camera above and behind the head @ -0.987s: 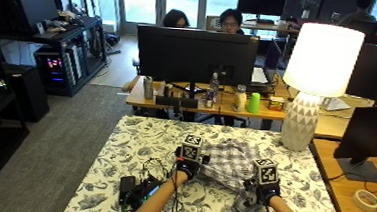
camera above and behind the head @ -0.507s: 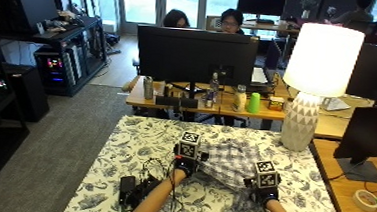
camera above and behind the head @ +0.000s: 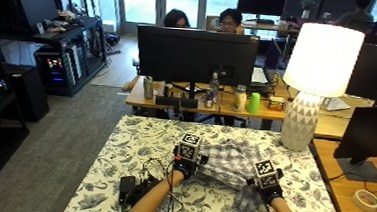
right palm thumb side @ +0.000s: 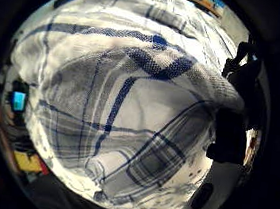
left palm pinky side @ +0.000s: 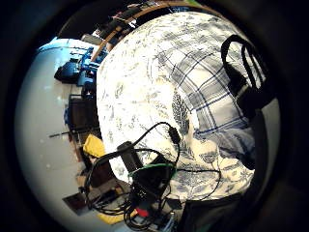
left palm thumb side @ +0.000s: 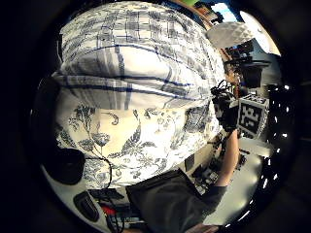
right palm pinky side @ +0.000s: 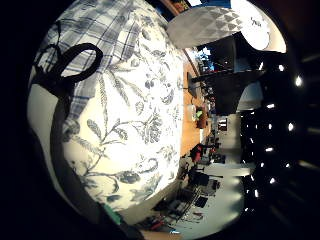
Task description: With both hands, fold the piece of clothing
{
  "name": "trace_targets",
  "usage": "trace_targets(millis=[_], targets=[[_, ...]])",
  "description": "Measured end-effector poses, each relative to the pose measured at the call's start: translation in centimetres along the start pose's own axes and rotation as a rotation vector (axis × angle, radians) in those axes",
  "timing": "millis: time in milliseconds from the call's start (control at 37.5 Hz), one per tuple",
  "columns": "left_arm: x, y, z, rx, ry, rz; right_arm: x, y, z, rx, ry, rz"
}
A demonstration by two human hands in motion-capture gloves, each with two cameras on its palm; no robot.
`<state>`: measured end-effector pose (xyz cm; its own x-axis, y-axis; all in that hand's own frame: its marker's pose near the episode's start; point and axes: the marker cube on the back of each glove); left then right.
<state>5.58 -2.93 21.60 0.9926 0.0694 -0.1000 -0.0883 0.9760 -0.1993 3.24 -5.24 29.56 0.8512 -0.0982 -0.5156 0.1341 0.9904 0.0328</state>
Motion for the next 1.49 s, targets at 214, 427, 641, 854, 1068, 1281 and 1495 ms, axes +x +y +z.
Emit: trace_targets(millis=[214, 427, 641, 854, 1068, 1281, 1495], targets=[[1.8, 4.0, -1.4, -0.079, 0.037, 0.236, 1.7, 2.1, -1.6, -0.245, -0.092, -0.051], [1.2, 4.6, -2.9, -0.211, 0.006, 0.282, 3.0, 2.9, -7.5, -0.368, -0.16, -0.088], [-0.3, 4.1, -6.3, -0.17, -0.085, 0.268, 5.3, 1.1, -12.0, -0.52, -0.135, -0.084], [-2.2, 2.3, -11.6, -0.059, -0.089, 0.193, 6.6, -2.3, -18.5, -0.476, -0.012, -0.001], [-2.3, -0.2, -14.3, 0.088, -0.192, 0.028, 5.7, -8.5, -19.0, -0.246, 0.12, 0.151], [-2.8, -4.6, -8.3, 0.156, -0.358, -0.131, 3.2, -13.1, -17.0, 0.266, 0.107, 0.308], [-2.7, -8.0, -1.5, 0.013, -0.314, -0.102, 0.4, -13.2, -9.8, 0.28, -0.049, 0.361]])
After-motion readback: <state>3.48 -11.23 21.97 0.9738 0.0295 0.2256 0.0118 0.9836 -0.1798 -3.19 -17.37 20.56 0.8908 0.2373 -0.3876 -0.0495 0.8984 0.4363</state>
